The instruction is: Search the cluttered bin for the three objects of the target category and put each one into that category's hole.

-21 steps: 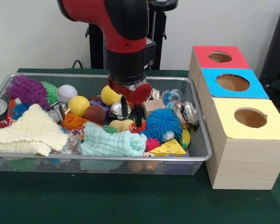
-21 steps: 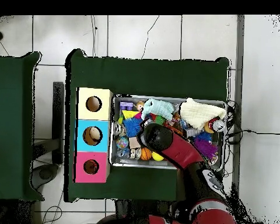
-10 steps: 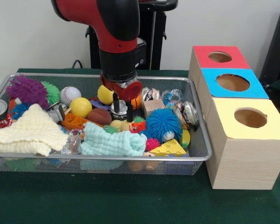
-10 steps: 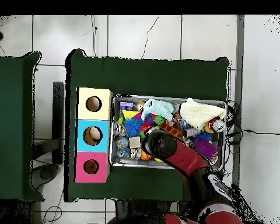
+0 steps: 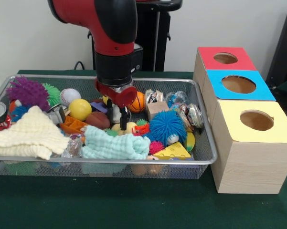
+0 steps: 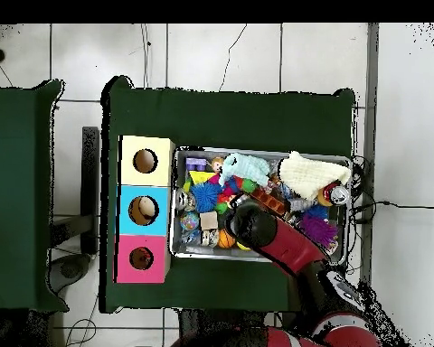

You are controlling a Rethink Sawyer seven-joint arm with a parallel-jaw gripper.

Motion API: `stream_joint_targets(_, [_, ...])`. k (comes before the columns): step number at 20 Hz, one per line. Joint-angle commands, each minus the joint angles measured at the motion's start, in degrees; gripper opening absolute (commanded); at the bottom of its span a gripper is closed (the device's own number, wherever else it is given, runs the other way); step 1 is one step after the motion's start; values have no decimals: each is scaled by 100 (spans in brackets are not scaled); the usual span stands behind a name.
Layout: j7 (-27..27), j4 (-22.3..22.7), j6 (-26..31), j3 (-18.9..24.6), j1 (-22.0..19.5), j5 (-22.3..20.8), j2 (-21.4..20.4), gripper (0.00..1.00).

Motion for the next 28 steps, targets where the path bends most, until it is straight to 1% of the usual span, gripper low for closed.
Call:
stream_joint_targets(1, [919, 320, -547, 439, -90, -147, 740, 100])
stream_joint_targets(2, [961, 361, -562, 455, -93, -109, 711, 100])
stream_joint_targets(4, [1004, 452, -417, 500, -115, -7, 573, 100])
stream_joint_targets(7, [1062, 576, -88, 513, -104, 151, 304, 100])
stream_joint_targets(10, [1079, 609, 112, 483, -56, 229, 163, 100])
stream_joint_targets(12, [1039, 539, 3, 523, -92, 201, 289, 100])
stream_joint_targets(15, [1042, 579, -277, 697, -241, 133, 438, 100])
stream_joint_targets(20, [1080, 572, -416, 717, -170, 135, 521, 100])
stream_joint_targets(25, [1066, 467, -947, 879, -340, -37, 894, 100])
stream_joint_targets(28, [1065, 422, -1069, 908, -360, -51, 1000, 100])
